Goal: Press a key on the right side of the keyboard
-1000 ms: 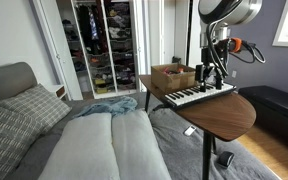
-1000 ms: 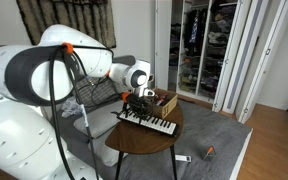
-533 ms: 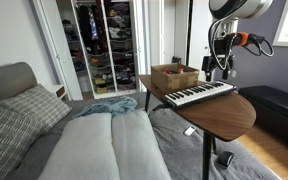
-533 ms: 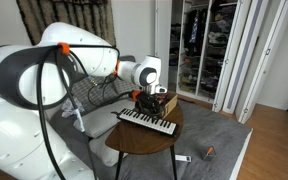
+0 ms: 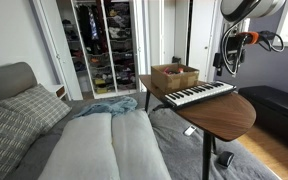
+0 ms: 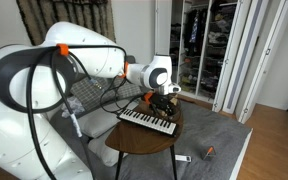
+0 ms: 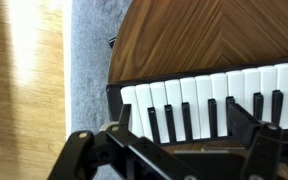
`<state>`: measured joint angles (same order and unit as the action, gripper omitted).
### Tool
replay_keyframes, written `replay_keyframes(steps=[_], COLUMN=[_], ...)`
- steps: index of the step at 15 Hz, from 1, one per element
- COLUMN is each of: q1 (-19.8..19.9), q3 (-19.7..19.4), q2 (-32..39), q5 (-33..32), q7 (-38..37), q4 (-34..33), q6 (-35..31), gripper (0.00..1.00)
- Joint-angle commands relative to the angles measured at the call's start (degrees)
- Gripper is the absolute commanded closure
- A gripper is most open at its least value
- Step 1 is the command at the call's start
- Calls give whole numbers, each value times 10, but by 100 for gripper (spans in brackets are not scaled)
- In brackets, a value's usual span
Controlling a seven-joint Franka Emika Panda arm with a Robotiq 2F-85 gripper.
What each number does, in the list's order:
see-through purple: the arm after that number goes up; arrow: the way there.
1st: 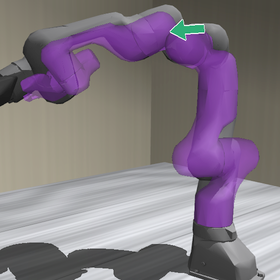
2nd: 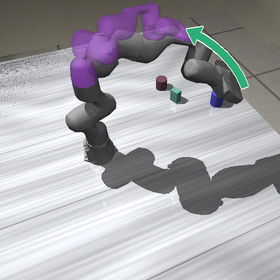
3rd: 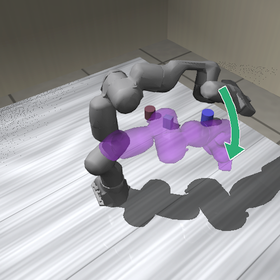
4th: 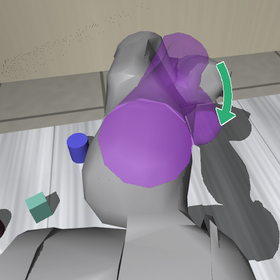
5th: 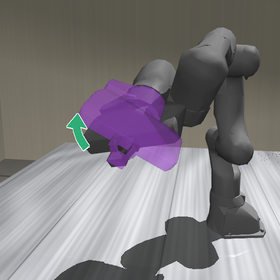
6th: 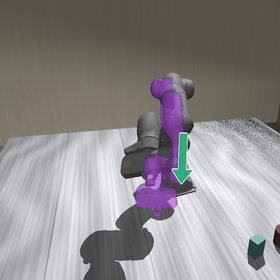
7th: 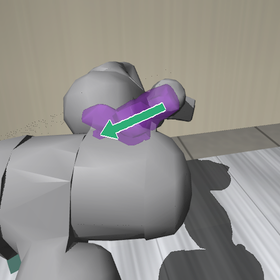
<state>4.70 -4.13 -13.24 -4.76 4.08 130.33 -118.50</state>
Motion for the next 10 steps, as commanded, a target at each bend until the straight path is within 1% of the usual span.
replay_keyframes(steps=[1, 6, 8, 10], q1=[5, 5, 5, 6], q3=[-19, -29, -28, -29], q2=[19, 42, 50, 58], q5=[8, 8, 7, 9], q7=[33, 57, 57, 61], q4=[-6, -4, 1, 2], q6=[-18, -34, -52, -65], gripper=[34, 70, 82, 97])
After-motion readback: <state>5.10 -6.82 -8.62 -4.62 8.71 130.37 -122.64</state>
